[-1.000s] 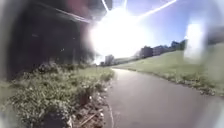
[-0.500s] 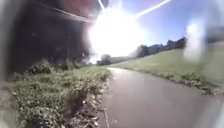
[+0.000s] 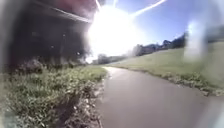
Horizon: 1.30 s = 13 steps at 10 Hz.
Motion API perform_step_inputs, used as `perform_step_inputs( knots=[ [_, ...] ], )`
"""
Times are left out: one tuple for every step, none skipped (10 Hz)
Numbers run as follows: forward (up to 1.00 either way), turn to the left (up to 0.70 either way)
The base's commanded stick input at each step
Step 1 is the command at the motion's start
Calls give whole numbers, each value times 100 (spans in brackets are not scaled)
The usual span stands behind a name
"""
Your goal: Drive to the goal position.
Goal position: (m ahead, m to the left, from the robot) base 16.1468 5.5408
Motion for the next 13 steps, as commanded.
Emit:
perform_step_inputs(
  knots=[
    [45, -27],
    [45, -27],
    [45, -27],
    [45, -27],
    [45, -27],
    [45, -27],
    [45, -27],
    [45, -27],
    [45, -27],
    [45, -27],
    [45, 0],
    [45, 0],
    [45, 0]
  ],
)
